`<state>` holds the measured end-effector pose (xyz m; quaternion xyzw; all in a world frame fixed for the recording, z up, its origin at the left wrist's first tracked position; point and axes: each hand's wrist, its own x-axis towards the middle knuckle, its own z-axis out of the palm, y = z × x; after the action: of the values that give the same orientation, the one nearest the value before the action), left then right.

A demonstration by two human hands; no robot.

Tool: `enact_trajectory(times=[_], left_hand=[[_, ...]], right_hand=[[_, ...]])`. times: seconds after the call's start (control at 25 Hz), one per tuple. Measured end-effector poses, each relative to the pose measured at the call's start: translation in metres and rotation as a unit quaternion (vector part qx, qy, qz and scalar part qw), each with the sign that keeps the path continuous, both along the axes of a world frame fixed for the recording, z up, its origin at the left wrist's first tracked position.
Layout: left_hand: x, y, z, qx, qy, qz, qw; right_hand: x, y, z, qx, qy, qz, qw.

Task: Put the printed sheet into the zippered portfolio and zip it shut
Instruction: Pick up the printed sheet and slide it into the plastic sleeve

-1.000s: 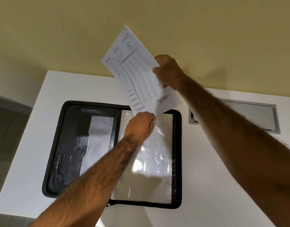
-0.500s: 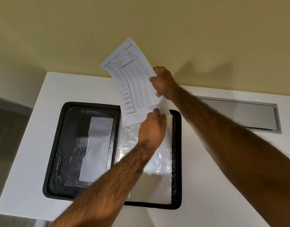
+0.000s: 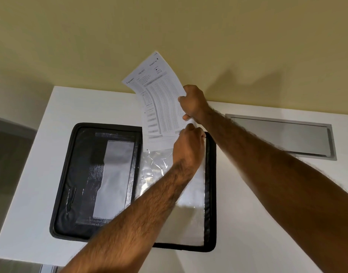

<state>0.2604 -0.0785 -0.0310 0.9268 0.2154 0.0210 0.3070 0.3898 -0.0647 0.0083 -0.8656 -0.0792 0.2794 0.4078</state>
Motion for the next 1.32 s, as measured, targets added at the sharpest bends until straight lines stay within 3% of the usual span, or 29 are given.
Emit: enact_trajectory(times=[0.32,0.52,0.68,0.84,0.96,1.08,1.32], left_hand=[[-0.016,-0.011,-0.001,-0.009,-0.003,0.004,1.0],[-0.022,-0.007,-0.005,-0.038,0.079,0.051,0.995],[-0.024,-0.024,0.006,-0.043,0.077,0.076,0.993],[-0.015,-0.034,0.023,-0.148,0.093,0.152,0.973],[-0.01,-0.036,0.022,-0.162,0.07,0.165,0.97],[-0.006,-0.035,0.021,-0.156,0.052,0.147,0.975],[0.003,-0.015,0.029,-0.01,0.021,0.091,0.996]], right_hand=[[0.011,0.002,0.002,-0.005,0.02,-0.011,1.0],[0.012,0.003,0.002,-0.001,0.027,-0.012,1.0],[0.011,0.003,0.002,0.001,0.03,-0.009,1.0],[0.01,0.005,0.0,0.006,0.03,-0.024,0.999],[0.007,0.004,0.0,0.003,0.028,-0.032,0.999],[0.005,0.002,-0.001,0.002,0.03,-0.047,0.998],[0.005,-0.008,-0.019,-0.01,0.021,-0.047,0.999]])
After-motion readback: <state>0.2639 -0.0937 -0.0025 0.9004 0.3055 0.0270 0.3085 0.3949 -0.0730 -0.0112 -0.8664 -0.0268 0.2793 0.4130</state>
